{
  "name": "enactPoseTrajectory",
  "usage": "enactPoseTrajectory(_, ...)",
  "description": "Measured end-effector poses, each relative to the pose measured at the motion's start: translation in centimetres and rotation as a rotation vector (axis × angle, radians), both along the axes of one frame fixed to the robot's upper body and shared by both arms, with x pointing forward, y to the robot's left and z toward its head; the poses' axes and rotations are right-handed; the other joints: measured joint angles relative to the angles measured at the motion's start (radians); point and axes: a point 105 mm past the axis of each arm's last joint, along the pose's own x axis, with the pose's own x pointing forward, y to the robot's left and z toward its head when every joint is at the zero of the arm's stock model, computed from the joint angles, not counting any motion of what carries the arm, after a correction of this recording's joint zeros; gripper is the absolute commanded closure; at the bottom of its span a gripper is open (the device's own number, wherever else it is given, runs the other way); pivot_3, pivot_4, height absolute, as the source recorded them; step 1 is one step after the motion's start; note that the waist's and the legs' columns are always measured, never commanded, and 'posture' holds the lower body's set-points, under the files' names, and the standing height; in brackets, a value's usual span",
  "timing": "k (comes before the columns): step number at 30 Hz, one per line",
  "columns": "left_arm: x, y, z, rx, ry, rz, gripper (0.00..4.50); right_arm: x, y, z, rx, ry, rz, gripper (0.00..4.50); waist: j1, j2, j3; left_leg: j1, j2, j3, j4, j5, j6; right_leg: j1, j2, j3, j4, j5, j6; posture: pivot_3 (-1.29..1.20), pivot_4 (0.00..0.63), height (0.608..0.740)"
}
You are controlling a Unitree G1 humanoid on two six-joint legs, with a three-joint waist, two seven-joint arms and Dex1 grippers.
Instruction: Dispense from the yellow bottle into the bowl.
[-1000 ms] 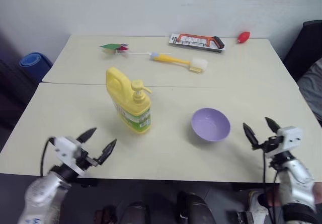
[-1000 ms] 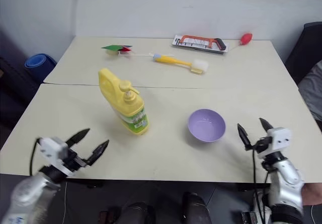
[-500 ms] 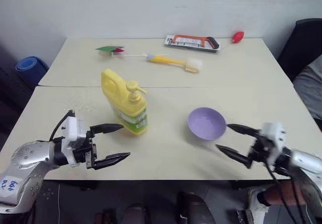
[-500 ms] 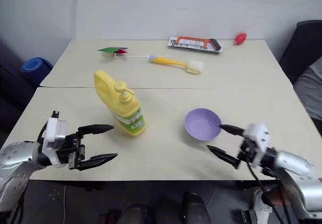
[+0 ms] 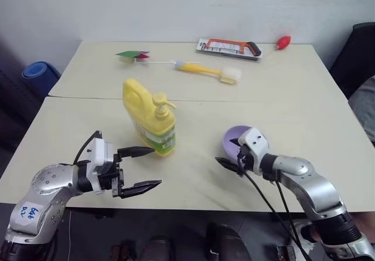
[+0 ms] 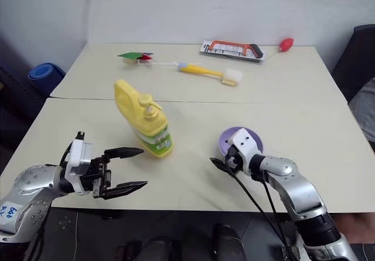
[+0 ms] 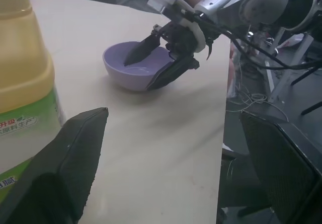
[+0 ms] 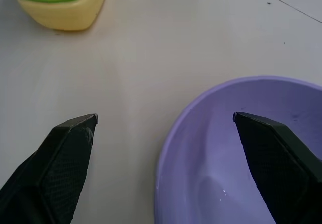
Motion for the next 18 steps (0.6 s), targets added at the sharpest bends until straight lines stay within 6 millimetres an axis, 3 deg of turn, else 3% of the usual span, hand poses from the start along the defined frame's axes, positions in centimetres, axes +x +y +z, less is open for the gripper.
enactPoseTrajectory(3,-0.1,-0.1,0.1,0.002,0.000,-0.003,0.00,0.2,0.0,-0.7,0.007,0.023,-0.012,1.10,-0.001,0.000,0.000,0.000,0.000,0.000,0.000,0.000,0.000,0.000,0.000,0.000,0.000,0.000,0.000,0.00,0.150,0.740)
enactPoseTrajectory(12,0.0,-0.4,0.4,-0.026,-0.015,0.009,0.00,-0.1,0.4,-1.2,0.013,0.066,0.008,4.27,-0.001,0.000,0.000,0.000,0.000,0.000,0.000,0.000,0.000,0.000,0.000,0.000,0.000,0.000,0.000,0.00,0.150,0.740)
enactPoseTrajectory(13,0.1,-0.4,0.5,-0.037,-0.011,0.022,0.00,-0.1,0.5,-0.7,0.014,0.046,0.015,4.48,-0.001,0.000,0.000,0.000,0.000,0.000,0.000,0.000,0.000,0.000,0.000,0.000,0.000,0.000,0.000,0.00,0.150,0.740)
enactPoseTrajectory(17,0.5,-0.1,1.6,-0.113,0.008,0.072,0.00,-0.4,0.3,0.8,-0.021,0.012,0.080,4.48,-0.001,-0.003,-0.001,0.000,0.002,-0.001,0.000,0.000,0.000,0.001,-0.001,0.000,0.000,0.000,0.000,0.00,0.150,0.740)
enactPoseTrajectory(18,0.5,0.0,2.3,-0.142,0.020,0.078,0.18,-0.6,0.2,1.1,-0.038,0.011,0.106,4.50,-0.002,-0.003,-0.001,0.000,0.002,-0.001,0.000,0.000,0.000,0.000,-0.001,0.000,0.000,0.000,0.000,0.00,0.150,0.740)
